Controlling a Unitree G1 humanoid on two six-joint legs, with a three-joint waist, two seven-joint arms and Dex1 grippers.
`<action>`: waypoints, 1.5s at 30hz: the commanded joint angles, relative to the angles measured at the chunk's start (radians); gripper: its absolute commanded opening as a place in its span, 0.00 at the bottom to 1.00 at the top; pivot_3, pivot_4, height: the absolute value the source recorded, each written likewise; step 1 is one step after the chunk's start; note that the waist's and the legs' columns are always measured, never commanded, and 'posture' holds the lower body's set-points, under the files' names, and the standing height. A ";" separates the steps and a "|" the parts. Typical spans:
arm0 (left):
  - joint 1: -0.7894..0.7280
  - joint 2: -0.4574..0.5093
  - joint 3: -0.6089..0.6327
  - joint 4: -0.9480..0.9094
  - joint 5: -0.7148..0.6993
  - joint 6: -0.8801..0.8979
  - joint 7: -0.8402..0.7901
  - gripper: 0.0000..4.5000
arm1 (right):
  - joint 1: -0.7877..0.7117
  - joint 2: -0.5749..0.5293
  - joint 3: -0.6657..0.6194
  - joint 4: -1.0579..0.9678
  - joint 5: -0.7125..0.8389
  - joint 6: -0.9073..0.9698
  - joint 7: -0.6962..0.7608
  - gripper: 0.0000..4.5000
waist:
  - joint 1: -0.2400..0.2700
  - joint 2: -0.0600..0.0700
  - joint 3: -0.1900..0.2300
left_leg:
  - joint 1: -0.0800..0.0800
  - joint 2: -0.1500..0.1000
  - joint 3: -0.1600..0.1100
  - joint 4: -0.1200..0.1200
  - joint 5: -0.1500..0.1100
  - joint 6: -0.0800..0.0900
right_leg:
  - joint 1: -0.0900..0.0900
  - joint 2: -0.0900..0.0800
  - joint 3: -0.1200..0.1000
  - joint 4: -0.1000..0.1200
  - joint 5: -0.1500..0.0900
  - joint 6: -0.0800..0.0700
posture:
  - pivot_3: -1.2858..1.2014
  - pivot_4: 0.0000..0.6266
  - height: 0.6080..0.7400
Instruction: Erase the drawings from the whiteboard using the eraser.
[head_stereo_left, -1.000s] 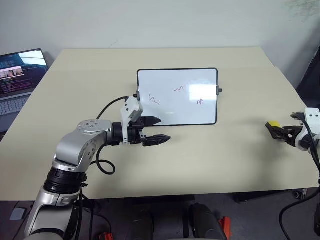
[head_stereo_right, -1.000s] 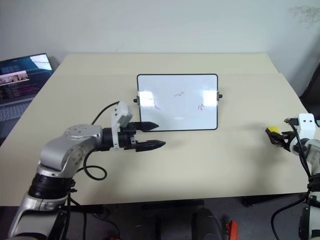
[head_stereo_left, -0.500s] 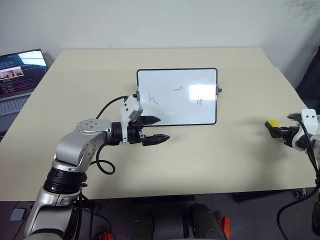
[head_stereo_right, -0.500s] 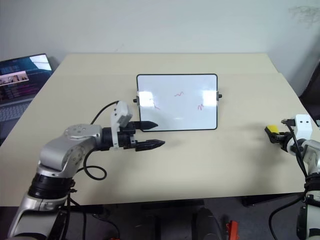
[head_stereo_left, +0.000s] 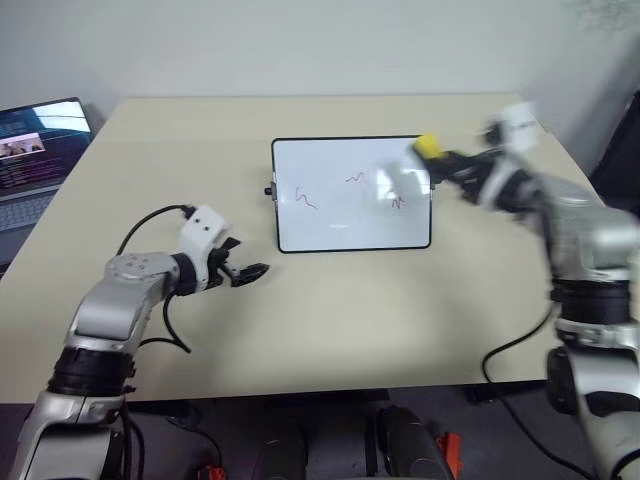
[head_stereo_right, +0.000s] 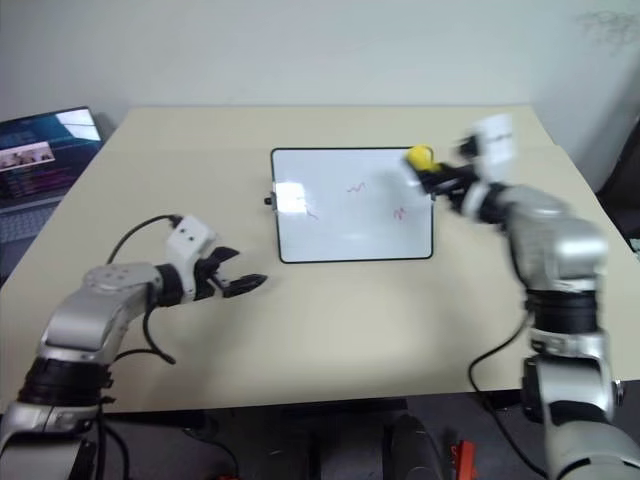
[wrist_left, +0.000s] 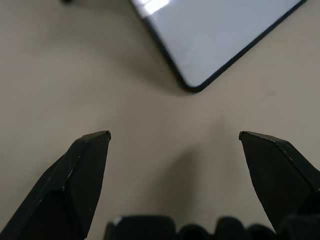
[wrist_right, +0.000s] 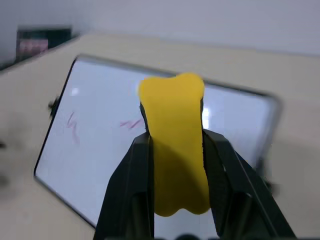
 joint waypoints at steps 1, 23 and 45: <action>-0.007 -0.026 0.070 -0.069 -0.006 -0.039 0.059 1.00 | -0.091 0.077 0.155 0.066 -0.135 -0.149 0.003 0.22 | 0.003 0.000 0.000 | -0.002 0.000 -0.001 0.000 0.000 0.000 | -0.002 0.000 -0.001 0.001 0.000 -0.001 | 0.52 0.24 1.00; -0.014 -0.096 0.088 -0.254 -0.110 0.045 0.081 1.00 | -0.445 0.373 0.274 0.926 -0.520 -0.751 -0.143 0.22 | -0.004 -0.001 -0.001 | -0.010 -0.001 -0.003 0.000 0.000 -0.001 | -0.009 -0.001 -0.003 0.001 0.001 -0.002 | 0.52 0.24 1.00; 0.010 -0.080 0.082 -0.274 -0.118 0.056 0.065 1.00 | -0.437 0.426 0.309 1.094 -0.669 -0.813 -0.171 0.22 | -0.022 -0.001 -0.001 | -0.006 -0.001 -0.003 0.000 0.001 -0.001 | -0.006 -0.001 -0.002 0.004 0.001 -0.002 | 0.52 0.24 1.00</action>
